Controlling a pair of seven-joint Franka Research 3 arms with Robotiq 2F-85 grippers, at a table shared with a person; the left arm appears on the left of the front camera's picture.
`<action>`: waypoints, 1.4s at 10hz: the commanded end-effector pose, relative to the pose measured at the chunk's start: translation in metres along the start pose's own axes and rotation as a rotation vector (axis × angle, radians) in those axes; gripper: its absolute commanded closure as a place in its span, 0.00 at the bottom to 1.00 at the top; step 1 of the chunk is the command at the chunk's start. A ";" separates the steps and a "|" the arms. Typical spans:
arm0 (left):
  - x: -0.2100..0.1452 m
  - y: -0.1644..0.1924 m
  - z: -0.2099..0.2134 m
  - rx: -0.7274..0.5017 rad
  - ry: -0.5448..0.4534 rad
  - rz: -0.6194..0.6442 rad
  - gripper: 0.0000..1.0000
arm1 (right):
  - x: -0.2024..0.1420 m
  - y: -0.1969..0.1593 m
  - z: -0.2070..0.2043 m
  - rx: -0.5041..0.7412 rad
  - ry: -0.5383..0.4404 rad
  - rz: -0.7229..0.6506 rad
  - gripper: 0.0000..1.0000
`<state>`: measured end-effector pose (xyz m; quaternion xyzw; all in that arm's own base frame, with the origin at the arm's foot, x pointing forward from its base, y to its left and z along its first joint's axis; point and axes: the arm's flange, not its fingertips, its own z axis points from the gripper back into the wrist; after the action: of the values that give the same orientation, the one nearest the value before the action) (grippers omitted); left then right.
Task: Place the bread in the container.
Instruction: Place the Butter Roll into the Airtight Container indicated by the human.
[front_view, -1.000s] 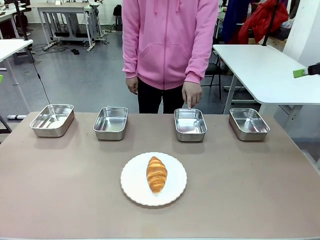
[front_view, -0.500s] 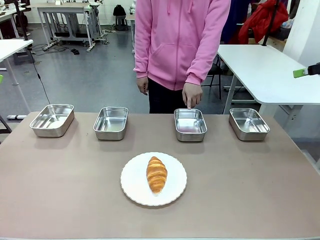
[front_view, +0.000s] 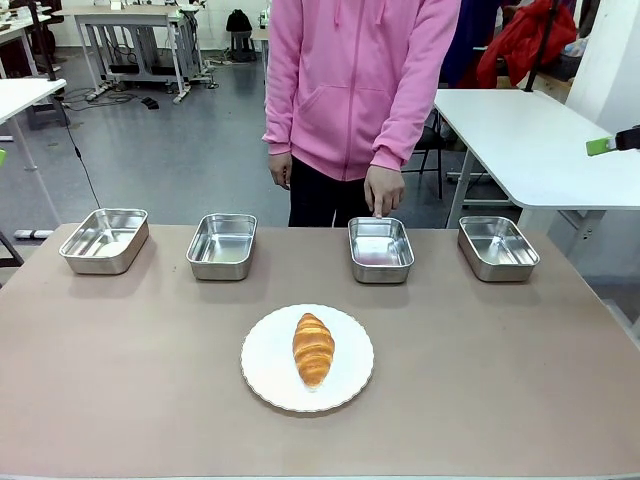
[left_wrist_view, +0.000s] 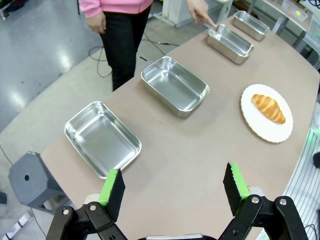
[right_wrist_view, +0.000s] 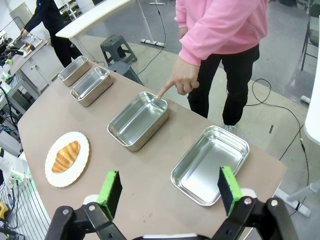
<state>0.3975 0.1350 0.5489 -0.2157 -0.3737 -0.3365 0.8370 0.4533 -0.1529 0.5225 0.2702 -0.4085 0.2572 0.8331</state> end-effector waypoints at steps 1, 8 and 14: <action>0.000 0.000 0.000 0.000 -0.001 -0.004 0.00 | 0.000 0.000 0.000 0.000 0.000 0.000 0.00; 0.000 0.000 0.000 0.000 -0.001 -0.004 0.00 | 0.062 0.198 -0.157 -0.200 0.143 -0.139 0.00; 0.000 0.000 0.000 0.000 -0.001 -0.004 0.00 | 0.000 0.352 -0.291 -0.446 0.423 -0.279 0.00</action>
<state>0.3981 0.1349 0.5489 -0.2159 -0.3735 -0.3368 0.8370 0.3775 0.2667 0.4427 0.1081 -0.2602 0.1117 0.9529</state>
